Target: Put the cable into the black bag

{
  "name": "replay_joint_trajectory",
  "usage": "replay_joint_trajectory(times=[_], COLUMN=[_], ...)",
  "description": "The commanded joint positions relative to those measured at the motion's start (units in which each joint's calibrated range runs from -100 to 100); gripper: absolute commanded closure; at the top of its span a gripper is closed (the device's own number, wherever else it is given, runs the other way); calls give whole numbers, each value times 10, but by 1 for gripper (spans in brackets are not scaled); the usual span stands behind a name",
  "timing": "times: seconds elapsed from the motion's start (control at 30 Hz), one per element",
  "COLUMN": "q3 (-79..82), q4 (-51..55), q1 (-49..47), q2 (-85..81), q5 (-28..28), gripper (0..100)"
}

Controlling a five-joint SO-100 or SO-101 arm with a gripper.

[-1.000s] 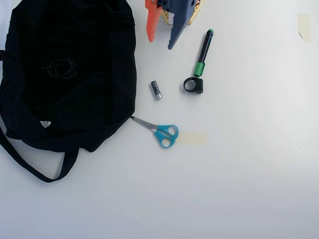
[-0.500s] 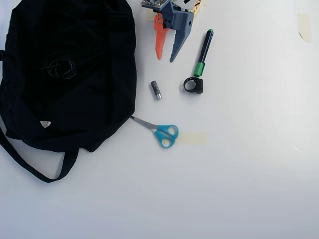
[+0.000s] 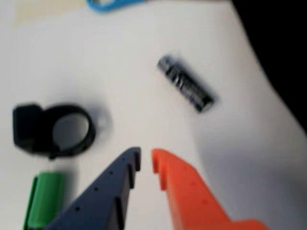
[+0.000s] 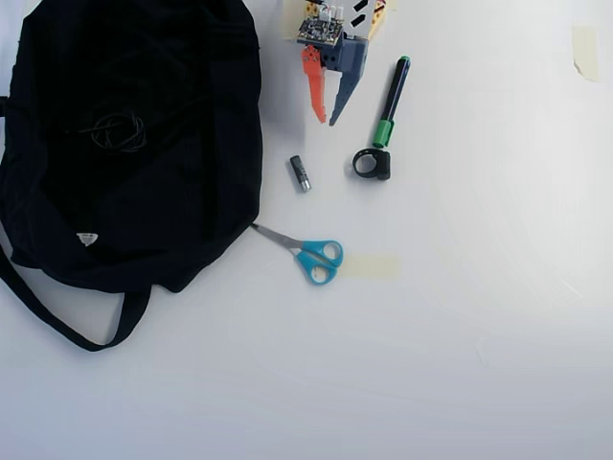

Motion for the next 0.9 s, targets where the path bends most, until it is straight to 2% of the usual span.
replay_joint_trajectory(times=[0.0,0.33,0.47,0.87], q3=[-5,27,63,83], q4=[29,132,143,159], q1=[-8,-42,-37,-52], q2=[-8,-9,-9,-10], q5=[2,14,57,57], gripper=[98,98,98,98])
